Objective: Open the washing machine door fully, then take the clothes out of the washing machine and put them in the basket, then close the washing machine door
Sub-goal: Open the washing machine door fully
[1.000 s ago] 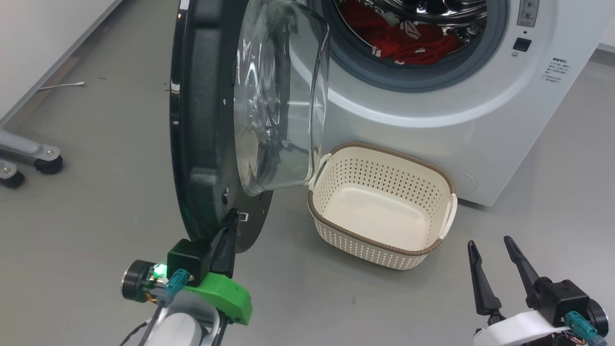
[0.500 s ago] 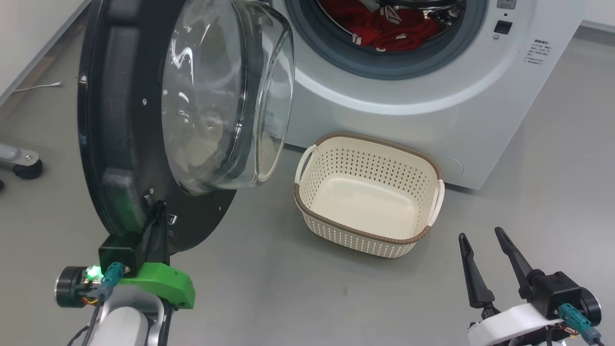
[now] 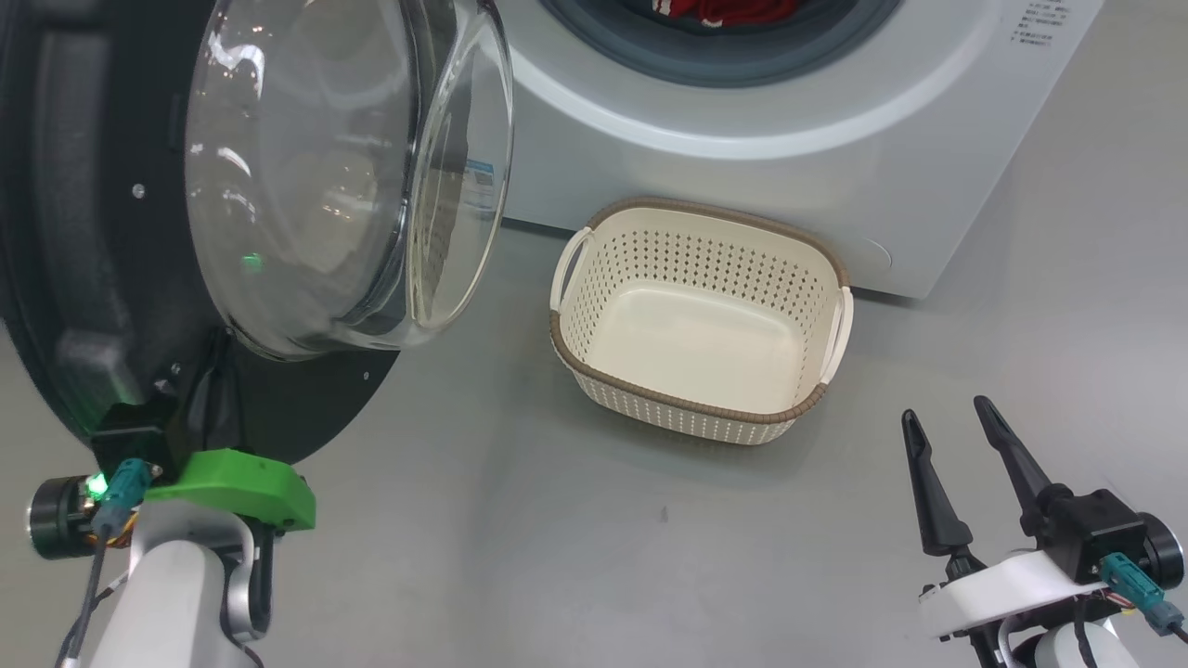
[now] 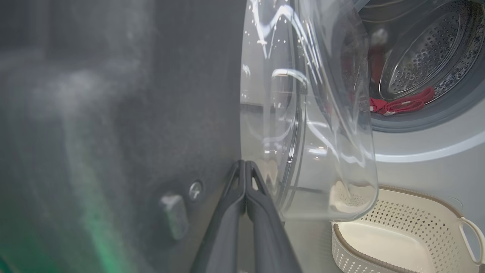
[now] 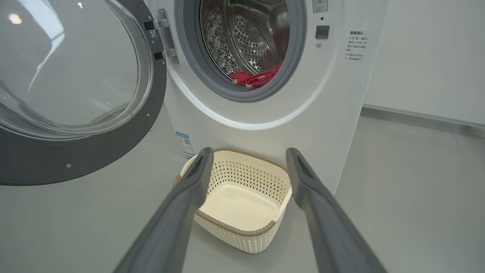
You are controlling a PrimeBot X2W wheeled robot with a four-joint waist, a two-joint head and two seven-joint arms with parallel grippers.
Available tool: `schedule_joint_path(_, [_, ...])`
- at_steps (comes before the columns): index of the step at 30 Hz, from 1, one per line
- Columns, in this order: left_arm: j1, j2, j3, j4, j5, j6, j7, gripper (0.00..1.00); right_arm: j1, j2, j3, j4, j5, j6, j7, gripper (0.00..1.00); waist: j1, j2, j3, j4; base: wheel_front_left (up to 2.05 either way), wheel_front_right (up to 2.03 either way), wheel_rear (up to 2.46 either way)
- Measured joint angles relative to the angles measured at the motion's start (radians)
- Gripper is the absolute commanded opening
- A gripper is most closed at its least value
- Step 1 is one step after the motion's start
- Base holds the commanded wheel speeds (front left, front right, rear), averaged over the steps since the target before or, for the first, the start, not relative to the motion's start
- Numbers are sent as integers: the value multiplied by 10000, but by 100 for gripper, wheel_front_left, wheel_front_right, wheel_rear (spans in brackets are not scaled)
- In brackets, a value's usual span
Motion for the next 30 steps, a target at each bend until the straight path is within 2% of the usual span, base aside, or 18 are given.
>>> schedule_joint_path(11, [-749, 75, 1172, 589, -190, 2, -165, 0, -396, -222, -173, -35, -8, 86, 0, 100, 0, 0, 609, -74, 0, 0, 0])
schedule_joint_path(30, [-2054, 1028, 2201, 2050, -608, 2, -161, 0, -770, -278, -155, 123, -13, 199, 0, 100, 0, -1, 927, -327, 0, 0, 0])
